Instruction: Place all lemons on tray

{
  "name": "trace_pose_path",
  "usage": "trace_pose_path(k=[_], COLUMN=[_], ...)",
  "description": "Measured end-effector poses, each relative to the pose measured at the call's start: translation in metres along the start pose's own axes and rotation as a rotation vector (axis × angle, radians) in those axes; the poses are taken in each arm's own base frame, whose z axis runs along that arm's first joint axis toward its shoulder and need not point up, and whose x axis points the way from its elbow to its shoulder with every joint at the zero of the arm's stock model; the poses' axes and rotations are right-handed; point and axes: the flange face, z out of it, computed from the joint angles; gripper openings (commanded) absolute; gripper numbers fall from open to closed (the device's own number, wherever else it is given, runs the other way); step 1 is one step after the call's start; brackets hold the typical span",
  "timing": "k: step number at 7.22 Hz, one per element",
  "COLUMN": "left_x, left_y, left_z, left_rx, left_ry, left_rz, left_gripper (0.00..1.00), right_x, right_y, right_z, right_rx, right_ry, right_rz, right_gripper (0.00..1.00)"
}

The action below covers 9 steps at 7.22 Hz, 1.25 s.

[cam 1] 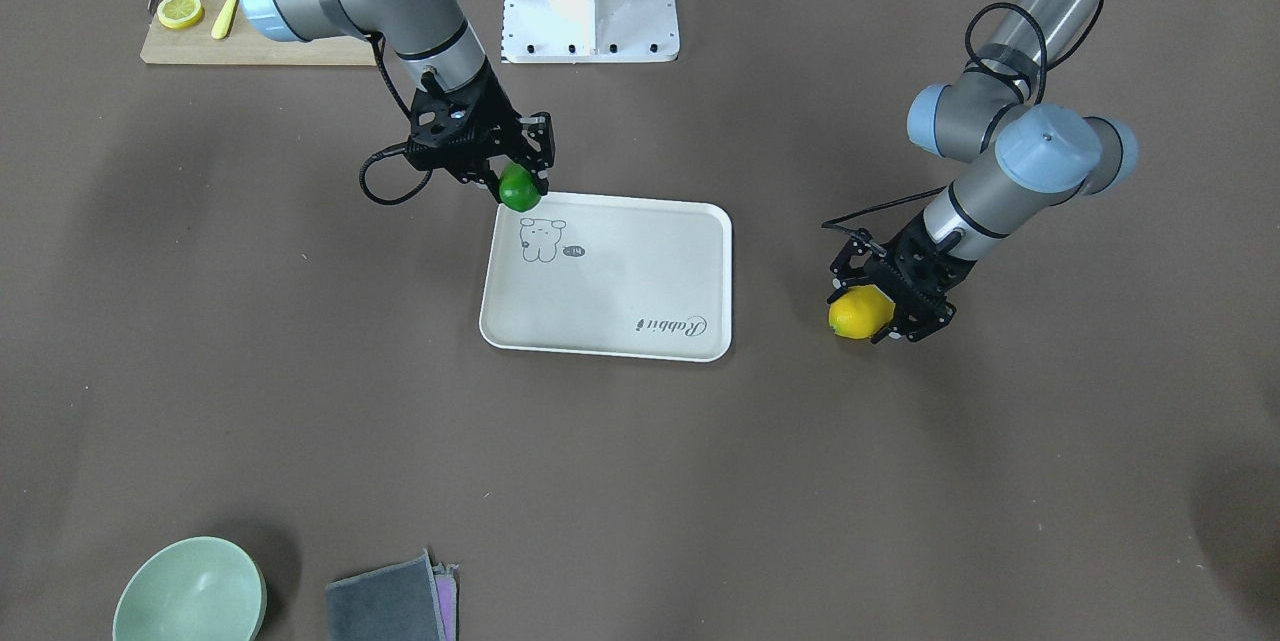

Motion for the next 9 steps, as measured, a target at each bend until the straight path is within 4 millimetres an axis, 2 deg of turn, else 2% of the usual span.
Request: trace_pose_path(k=[1,2,4,5,7,8,9], left_x=[0.003,0.014,0.048,0.068,0.127,0.158,0.182], left_y=[-0.012,-0.032,-0.078,-0.093,-0.104,-0.100,-0.094], left_z=[-0.009,-0.019,-0.031,-0.030,-0.014,0.000,0.012], left_rx=[0.015,0.031,0.057,0.066,0.096,0.110,0.121], left_ry=[0.012,0.044,0.110,0.134,0.154,0.153,0.147], left_rz=[-0.055,-0.117,-0.259,-0.321,-0.401,-0.411,-0.411], left_gripper=[0.00,0.00,0.00,0.00,0.00,0.00,0.00], right_x=[-0.004,-0.005,-0.003,-0.003,0.004,0.009,0.007], right_y=[-0.001,-0.002,-0.003,-0.005,-0.015,-0.022,-0.028], right_z=[0.007,0.012,0.022,0.027,0.042,0.048,0.052], right_rx=[0.000,-0.001,0.000,0.007,0.043,0.057,0.065], right_ry=[0.005,0.011,0.029,0.033,0.026,0.024,0.024], right_rz=[0.002,0.001,-0.002,-0.004,-0.005,-0.002,0.001], right_gripper=[0.00,0.00,0.00,0.00,0.00,0.00,0.00])
